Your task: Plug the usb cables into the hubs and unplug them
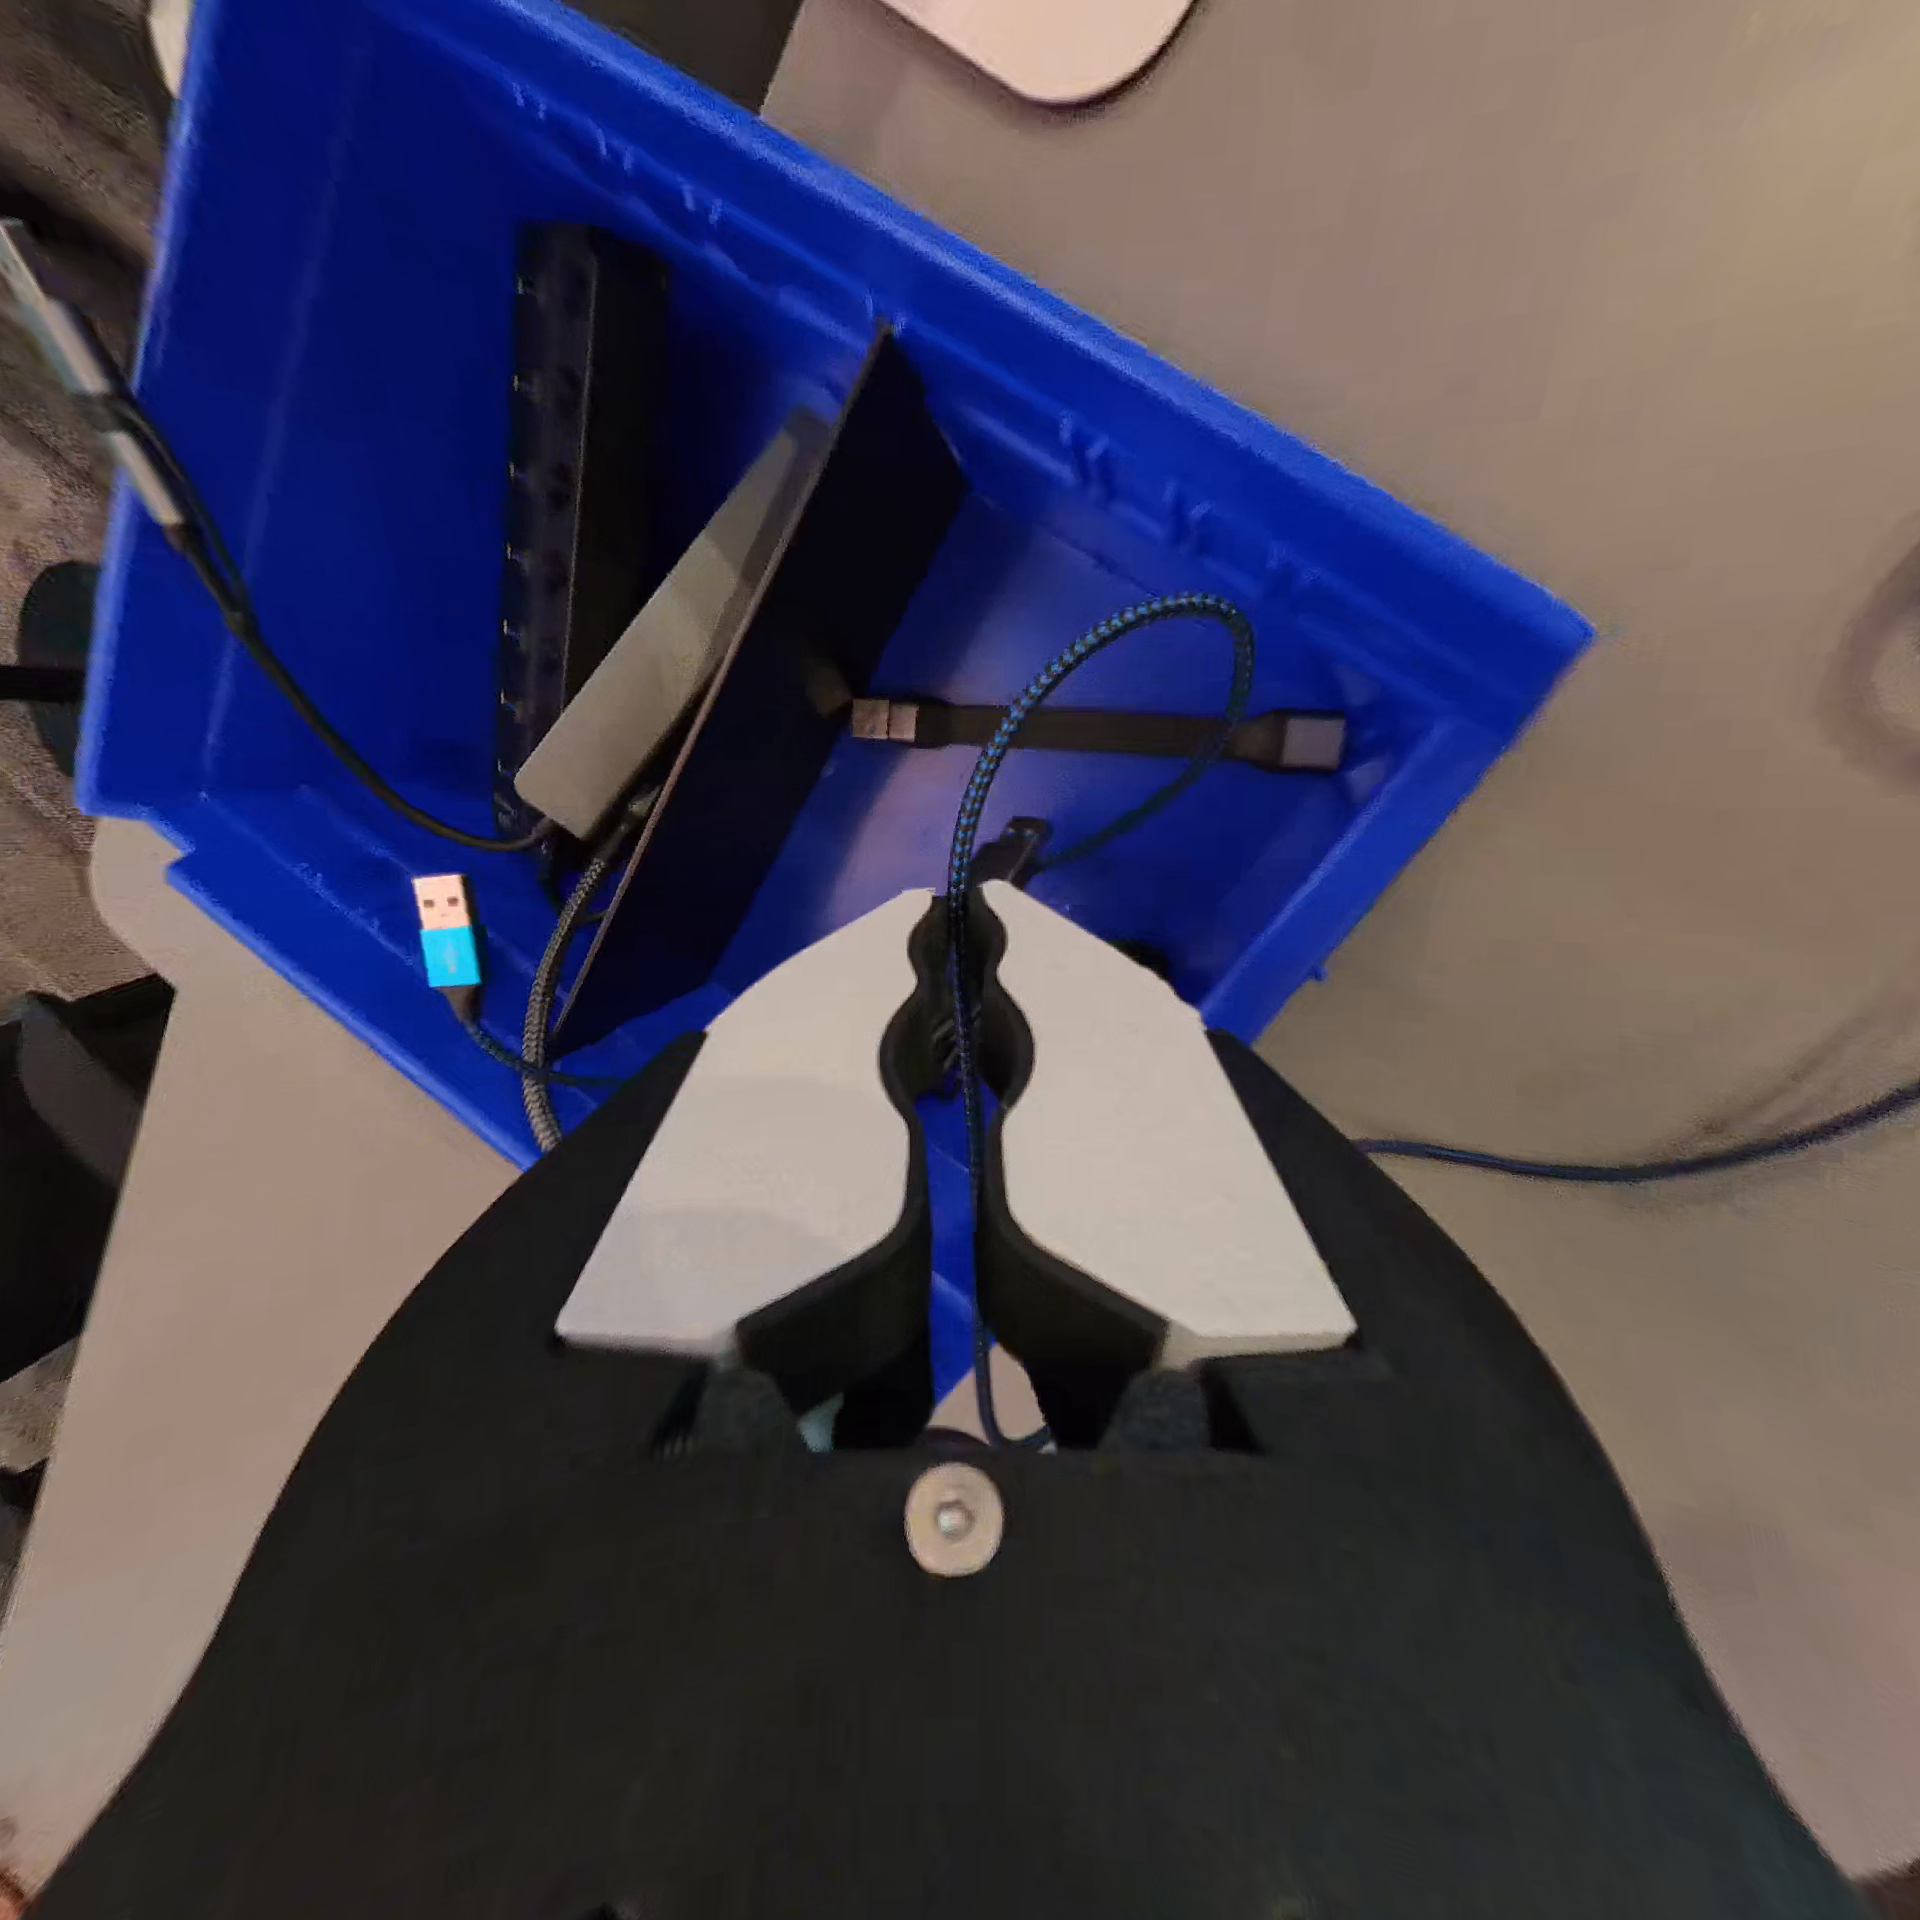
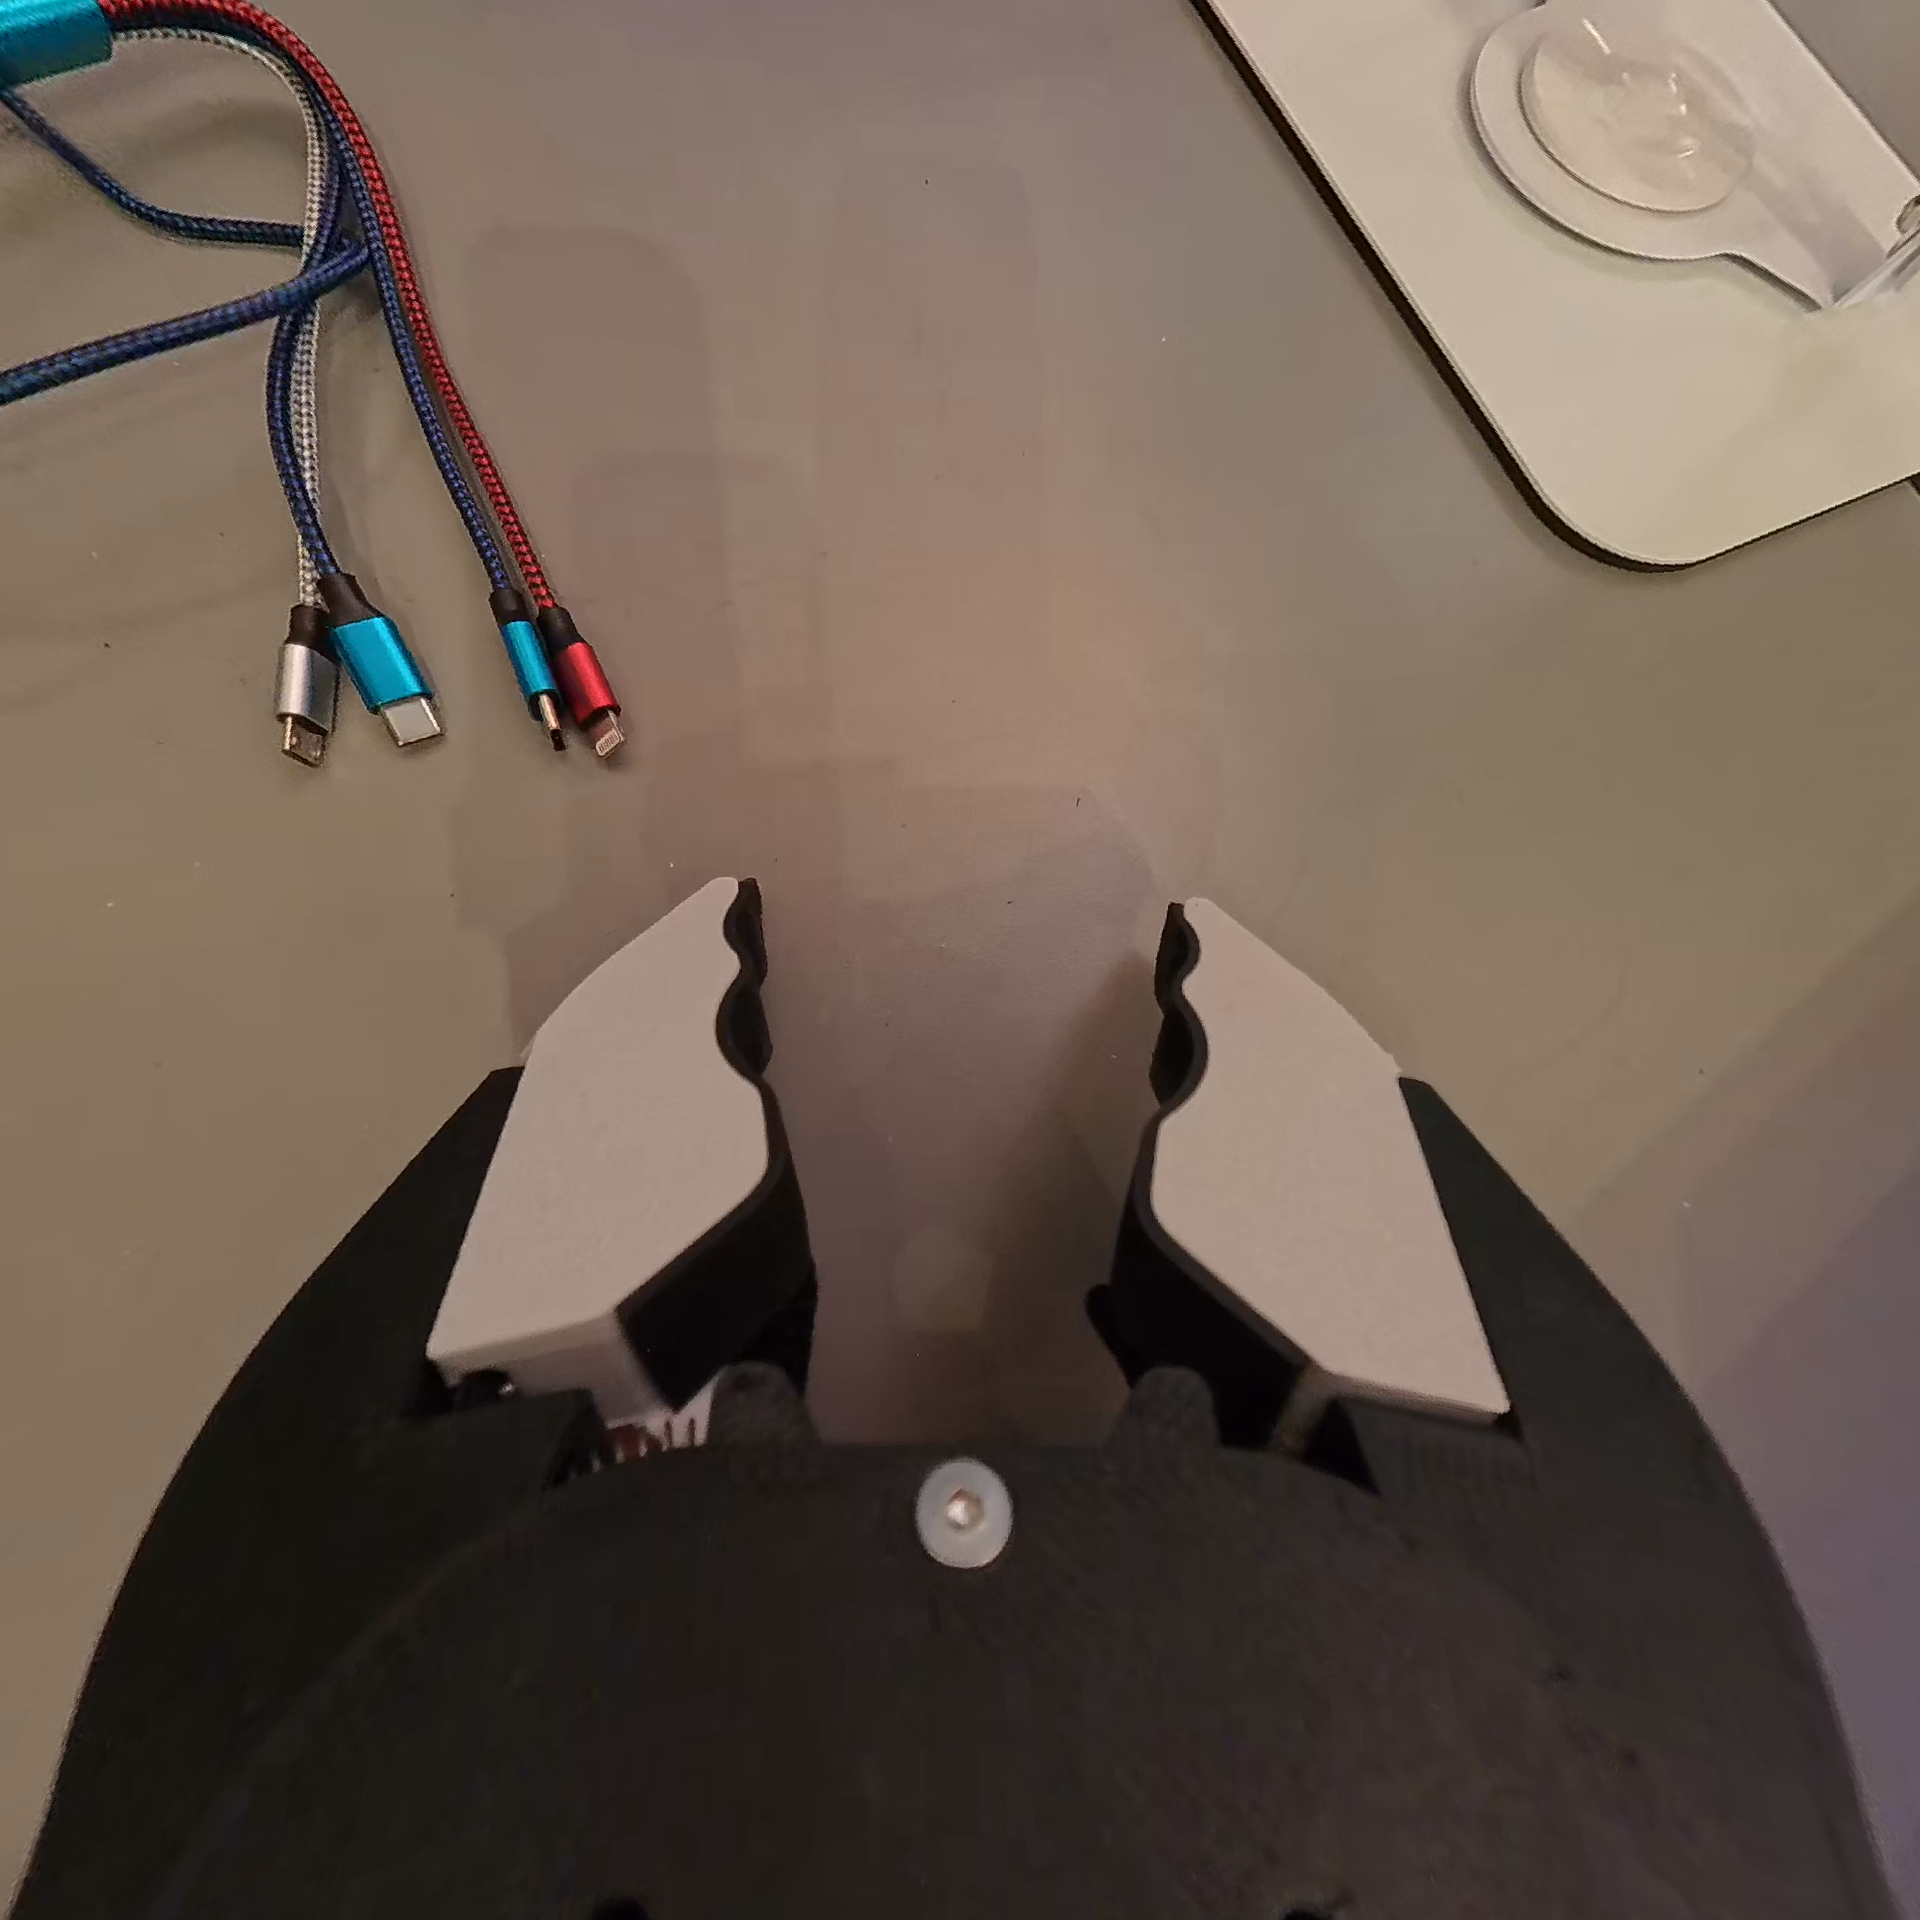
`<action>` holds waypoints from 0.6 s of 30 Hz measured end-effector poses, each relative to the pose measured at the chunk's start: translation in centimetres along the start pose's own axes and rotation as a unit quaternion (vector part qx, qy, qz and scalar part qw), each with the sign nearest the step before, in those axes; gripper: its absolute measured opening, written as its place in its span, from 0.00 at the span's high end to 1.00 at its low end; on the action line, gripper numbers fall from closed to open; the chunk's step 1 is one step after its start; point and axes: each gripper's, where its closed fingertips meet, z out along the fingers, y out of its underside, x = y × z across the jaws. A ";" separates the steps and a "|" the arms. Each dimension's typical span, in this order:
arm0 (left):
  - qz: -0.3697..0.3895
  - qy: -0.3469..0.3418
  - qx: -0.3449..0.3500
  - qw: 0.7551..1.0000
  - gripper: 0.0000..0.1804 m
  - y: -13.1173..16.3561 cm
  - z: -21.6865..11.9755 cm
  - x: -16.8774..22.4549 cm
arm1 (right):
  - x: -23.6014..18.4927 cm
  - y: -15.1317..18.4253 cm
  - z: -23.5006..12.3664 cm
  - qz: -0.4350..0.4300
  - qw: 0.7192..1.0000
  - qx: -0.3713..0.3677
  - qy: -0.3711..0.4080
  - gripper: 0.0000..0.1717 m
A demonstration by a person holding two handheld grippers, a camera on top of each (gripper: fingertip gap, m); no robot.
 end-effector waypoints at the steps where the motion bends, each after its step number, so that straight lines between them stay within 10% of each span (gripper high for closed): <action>1: 0.013 -0.015 -0.008 1.000 0.98 0.1 -0.7 -0.2 | 0.0 0.0 0.0 0.000 1.000 0.000 0.000 0.58; 11: 0.009 -0.117 0.206 0.972 0.99 -7.5 -19.1 0.7 | 0.0 0.0 0.0 -0.001 1.000 0.000 0.001 0.58; 18: 0.068 -0.094 0.287 0.951 0.98 -13.5 -26.4 9.0 | 0.0 0.0 0.0 -0.001 1.000 0.000 0.002 0.58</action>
